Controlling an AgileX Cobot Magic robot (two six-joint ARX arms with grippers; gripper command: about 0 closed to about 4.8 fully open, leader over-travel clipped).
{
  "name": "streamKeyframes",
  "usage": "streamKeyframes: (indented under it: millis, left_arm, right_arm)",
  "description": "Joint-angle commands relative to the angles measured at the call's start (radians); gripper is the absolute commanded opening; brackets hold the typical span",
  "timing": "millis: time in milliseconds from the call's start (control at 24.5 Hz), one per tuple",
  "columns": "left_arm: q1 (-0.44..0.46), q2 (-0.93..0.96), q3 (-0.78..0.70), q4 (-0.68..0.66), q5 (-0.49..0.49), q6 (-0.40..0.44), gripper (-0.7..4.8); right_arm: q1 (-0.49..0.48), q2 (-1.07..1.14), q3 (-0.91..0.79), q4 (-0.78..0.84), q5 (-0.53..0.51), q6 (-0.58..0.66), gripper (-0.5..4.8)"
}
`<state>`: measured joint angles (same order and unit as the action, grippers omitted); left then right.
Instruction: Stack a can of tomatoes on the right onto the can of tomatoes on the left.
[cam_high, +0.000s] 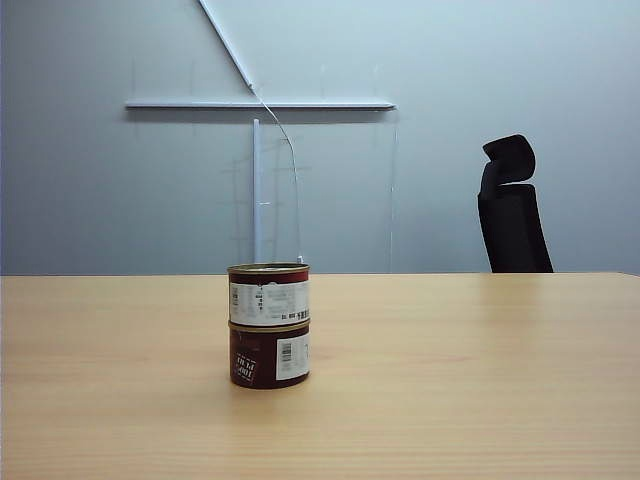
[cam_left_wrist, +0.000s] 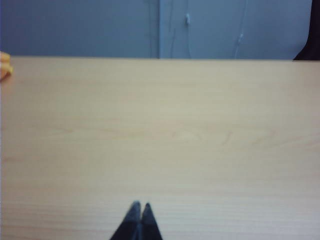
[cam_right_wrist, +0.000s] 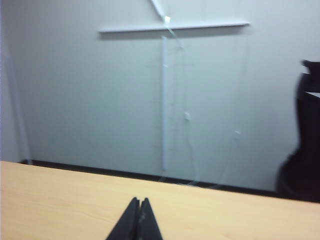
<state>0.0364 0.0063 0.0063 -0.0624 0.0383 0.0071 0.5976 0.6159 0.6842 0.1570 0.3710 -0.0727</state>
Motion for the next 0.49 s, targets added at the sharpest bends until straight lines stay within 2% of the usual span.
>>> streamKeyframes:
  millis: [41, 491]
  left_arm:
    - [0.001, -0.001, 0.003, 0.011, 0.010, 0.000, -0.04]
    - [0.001, -0.001, 0.003, 0.011, 0.009, 0.000, -0.04]
  right_arm:
    - [-0.016, -0.027, 0.002, -0.076, 0.002, -0.005, -0.08]
    - [-0.026, -0.036, 0.002, -0.128, 0.001, -0.006, -0.08]
